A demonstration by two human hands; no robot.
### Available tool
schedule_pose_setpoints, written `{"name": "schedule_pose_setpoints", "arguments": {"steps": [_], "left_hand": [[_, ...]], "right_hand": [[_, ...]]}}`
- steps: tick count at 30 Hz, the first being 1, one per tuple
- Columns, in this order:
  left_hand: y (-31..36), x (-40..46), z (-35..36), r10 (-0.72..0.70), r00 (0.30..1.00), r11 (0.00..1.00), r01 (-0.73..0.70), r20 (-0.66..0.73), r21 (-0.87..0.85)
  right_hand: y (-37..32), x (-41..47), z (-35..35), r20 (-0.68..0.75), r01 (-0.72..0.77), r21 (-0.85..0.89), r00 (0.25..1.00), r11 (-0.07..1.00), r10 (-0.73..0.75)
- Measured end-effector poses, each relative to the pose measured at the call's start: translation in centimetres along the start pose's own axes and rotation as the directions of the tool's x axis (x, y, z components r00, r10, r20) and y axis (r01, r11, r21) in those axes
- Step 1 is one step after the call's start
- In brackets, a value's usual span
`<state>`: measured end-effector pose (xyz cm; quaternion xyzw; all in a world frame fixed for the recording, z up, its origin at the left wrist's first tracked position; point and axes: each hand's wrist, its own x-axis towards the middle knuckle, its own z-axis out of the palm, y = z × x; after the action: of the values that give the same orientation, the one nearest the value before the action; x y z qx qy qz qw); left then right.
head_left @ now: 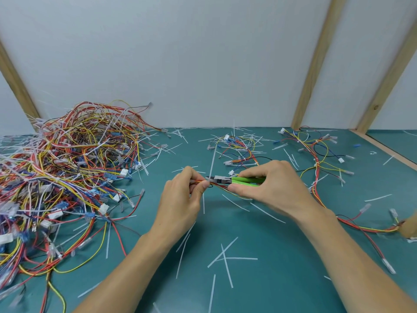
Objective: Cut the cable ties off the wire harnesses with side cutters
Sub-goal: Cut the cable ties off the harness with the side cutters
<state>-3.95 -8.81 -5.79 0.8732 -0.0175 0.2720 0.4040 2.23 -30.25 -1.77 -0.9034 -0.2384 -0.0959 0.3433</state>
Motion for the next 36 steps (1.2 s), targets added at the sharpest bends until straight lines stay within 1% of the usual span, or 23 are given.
{"name": "schedule_pose_setpoints", "arguments": {"steps": [11, 17, 20, 22, 25, 27, 29, 32, 34, 36], "left_hand": [[-0.1, 0.0, 0.1, 0.003, 1.0, 0.999, -0.004, -0.019, -0.034], [-0.2, -0.1, 0.0, -0.009, 1.0, 1.0, 0.008, -0.015, -0.027], [-0.3, 0.3, -0.2, -0.015, 1.0, 0.997, 0.014, -0.003, -0.074], [-0.5, 0.6, -0.3, -0.035, 0.999, 0.993, 0.031, -0.032, -0.117], [-0.9, 0.8, -0.4, -0.075, 0.997, 0.983, 0.068, -0.031, -0.172], [-0.9, 0.7, -0.5, -0.072, 0.997, 0.978, 0.065, -0.027, -0.197], [-0.6, 0.7, -0.5, -0.055, 0.998, 0.976, 0.045, -0.039, -0.211], [-0.4, 0.7, -0.7, -0.038, 0.998, 0.977, 0.028, -0.04, -0.211], [-0.4, 0.9, -0.9, -0.058, 0.997, 0.975, 0.044, -0.06, -0.217], [-0.6, 1.1, -1.2, -0.098, 0.991, 0.969, 0.075, -0.091, -0.235]], "right_hand": [[0.1, 0.0, 0.1, 0.047, -0.028, 0.099, 0.999, 0.995, 0.023], [0.0, 0.0, 0.3, 0.086, -0.029, 0.111, 0.996, 0.993, 0.02], [0.0, -0.1, 0.6, 0.009, 0.01, 0.069, 1.0, 0.998, -0.011], [0.1, 0.0, 0.6, -0.043, 0.019, 0.111, 0.999, 0.994, -0.015], [0.4, 0.3, 0.6, -0.128, -0.038, 0.214, 0.99, 0.976, 0.066], [0.4, 0.4, 0.8, -0.16, -0.1, 0.265, 0.976, 0.959, 0.146], [0.0, 0.5, 1.2, -0.117, -0.168, 0.347, 0.968, 0.923, 0.22], [-0.4, 0.8, 1.7, -0.003, -0.257, 0.5, 0.954, 0.827, 0.298], [-0.5, 0.9, 1.7, 0.004, -0.282, 0.557, 0.942, 0.781, 0.337], [-0.1, 1.0, 1.5, -0.026, -0.292, 0.582, 0.926, 0.759, 0.377]]}}
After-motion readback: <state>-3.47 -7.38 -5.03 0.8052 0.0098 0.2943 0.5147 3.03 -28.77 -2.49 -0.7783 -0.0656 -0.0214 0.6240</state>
